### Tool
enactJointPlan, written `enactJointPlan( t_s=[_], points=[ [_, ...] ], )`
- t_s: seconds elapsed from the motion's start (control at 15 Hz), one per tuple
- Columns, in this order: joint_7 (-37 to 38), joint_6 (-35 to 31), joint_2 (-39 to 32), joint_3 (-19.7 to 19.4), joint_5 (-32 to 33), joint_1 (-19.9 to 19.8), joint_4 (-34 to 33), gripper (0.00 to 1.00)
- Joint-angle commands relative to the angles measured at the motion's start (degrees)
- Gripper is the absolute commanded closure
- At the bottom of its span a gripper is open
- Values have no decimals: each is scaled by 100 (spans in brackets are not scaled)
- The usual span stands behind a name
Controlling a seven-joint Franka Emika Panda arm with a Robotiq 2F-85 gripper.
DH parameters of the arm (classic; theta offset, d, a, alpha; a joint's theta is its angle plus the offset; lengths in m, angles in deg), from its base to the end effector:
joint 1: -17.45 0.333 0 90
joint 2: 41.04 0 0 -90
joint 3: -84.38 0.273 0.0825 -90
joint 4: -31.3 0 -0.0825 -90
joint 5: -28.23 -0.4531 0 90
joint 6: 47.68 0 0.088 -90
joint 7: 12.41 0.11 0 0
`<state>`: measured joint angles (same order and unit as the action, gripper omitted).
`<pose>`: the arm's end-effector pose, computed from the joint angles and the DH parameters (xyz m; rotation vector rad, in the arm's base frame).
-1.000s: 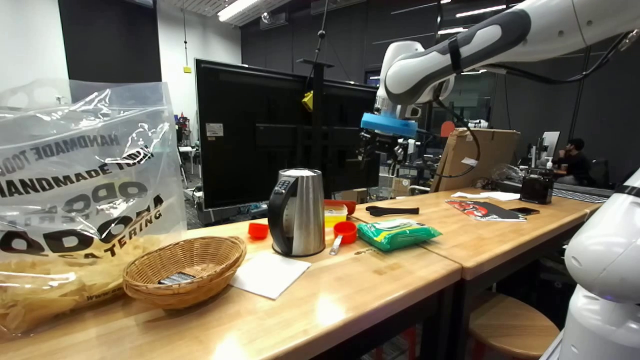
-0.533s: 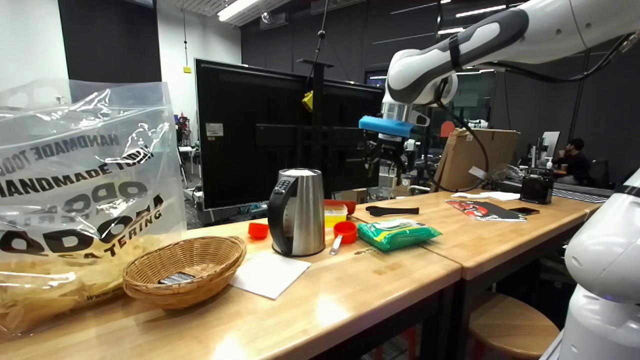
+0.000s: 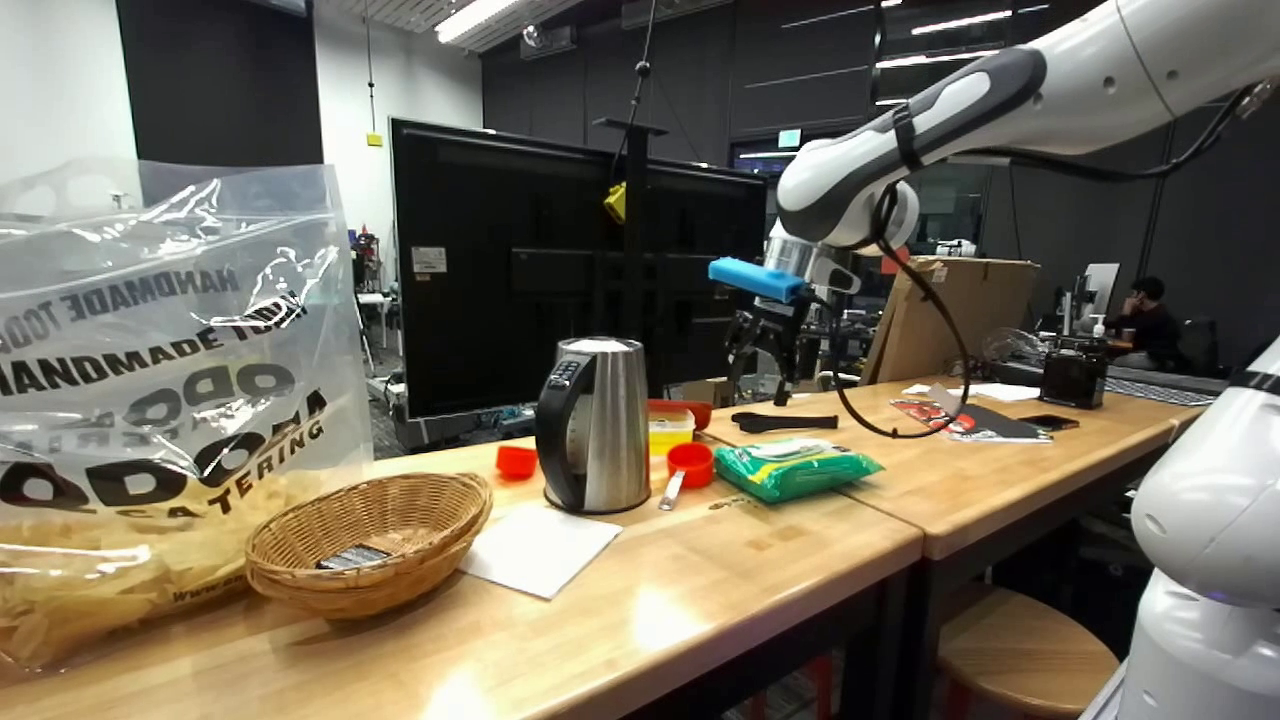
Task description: Open the disinfecting wipes pack
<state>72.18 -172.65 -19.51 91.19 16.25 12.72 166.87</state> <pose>0.5312 0.0268 0.4157 -2.0811 2.0340 -0.0639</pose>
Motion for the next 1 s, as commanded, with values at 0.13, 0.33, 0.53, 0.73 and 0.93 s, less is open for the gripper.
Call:
enactJointPlan(
  t_s=[0.13, 0.33, 0.53, 0.73, 0.93],
  points=[
    [914, 96, 113, 231, 96, 195, 33, 0],
    [1175, 304, 35, 310, 233, 255, -126, 0],
    [1070, 510, 87, 269, 461, 269, -125, 0],
    [891, 545, 220, 143, 535, 265, 44, 0],
    [766, 488, 373, 18, 519, 248, 263, 0]
  ],
)
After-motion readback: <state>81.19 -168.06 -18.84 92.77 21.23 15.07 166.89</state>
